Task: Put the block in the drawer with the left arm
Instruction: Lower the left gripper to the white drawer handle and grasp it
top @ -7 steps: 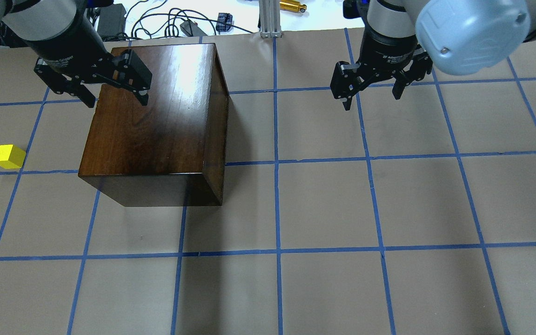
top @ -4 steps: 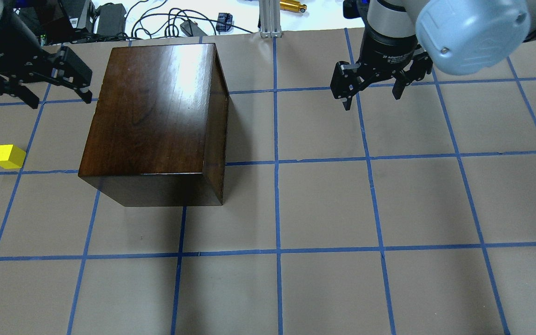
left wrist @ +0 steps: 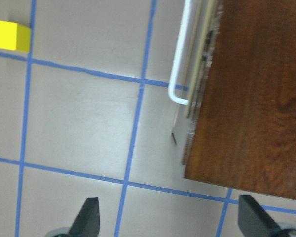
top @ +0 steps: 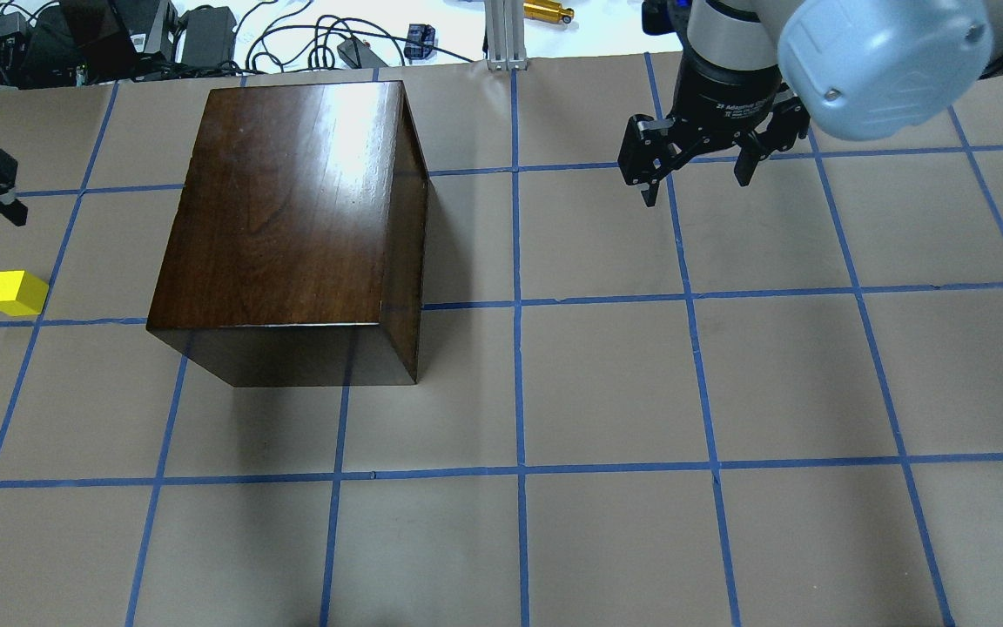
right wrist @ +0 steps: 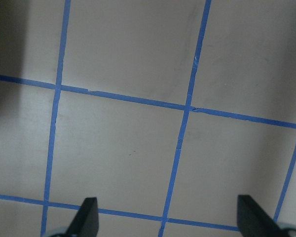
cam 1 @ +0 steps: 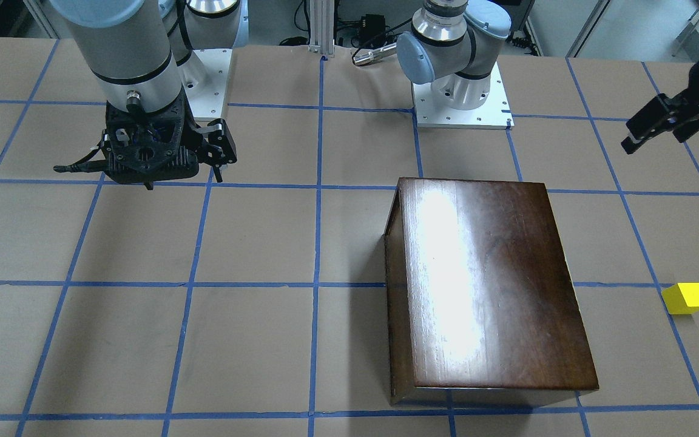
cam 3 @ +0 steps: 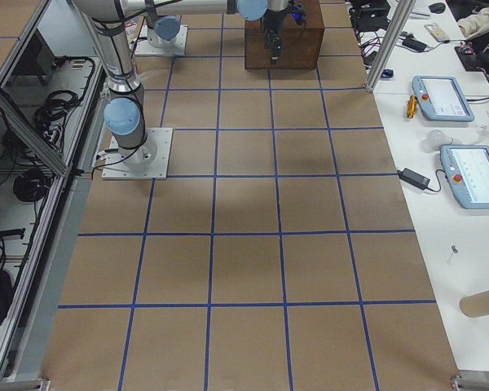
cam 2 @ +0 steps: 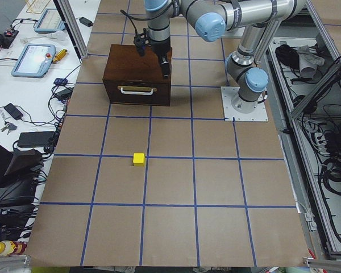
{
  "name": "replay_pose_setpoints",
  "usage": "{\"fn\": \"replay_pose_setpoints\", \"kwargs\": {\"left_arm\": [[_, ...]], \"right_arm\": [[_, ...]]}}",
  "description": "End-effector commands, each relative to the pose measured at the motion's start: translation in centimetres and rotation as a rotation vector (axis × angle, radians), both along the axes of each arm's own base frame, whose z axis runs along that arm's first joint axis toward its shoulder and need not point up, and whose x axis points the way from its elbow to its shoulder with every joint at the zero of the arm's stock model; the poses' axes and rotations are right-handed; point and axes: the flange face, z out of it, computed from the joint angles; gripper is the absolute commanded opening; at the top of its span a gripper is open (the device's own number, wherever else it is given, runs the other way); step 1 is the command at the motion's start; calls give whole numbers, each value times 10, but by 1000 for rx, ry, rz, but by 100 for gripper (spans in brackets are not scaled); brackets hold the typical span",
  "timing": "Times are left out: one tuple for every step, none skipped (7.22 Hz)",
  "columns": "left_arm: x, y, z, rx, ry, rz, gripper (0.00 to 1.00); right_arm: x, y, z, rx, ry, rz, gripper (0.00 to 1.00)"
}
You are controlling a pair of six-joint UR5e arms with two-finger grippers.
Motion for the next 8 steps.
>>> {"fn": "replay_pose_setpoints", "kwargs": {"left_arm": [[76, 10, -23, 32, 41, -55, 100], [89, -1, -36, 21, 52, -81, 100], [100, -15, -48, 17, 59, -95, 100], [105, -36, -64, -30, 139, -120, 100], [115, -55, -81, -45, 180, -118, 100], [124, -75, -94, -71, 214, -132, 100], [126, -92, -113, -93, 274, -164, 100], [124, -107, -135, -90, 295, -211, 100]], "right_arm": [[0, 0, 0, 0, 0, -1, 100], [0, 0, 0, 0, 0, 0, 100], [0, 0, 0, 0, 0, 0, 100], [0, 0, 0, 0, 0, 0, 100], [0, 0, 0, 0, 0, -1, 100], [0, 0, 0, 0, 0, -1, 100], [0, 0, 0, 0, 0, 0, 100], [0, 0, 0, 0, 0, 0, 100]]}}
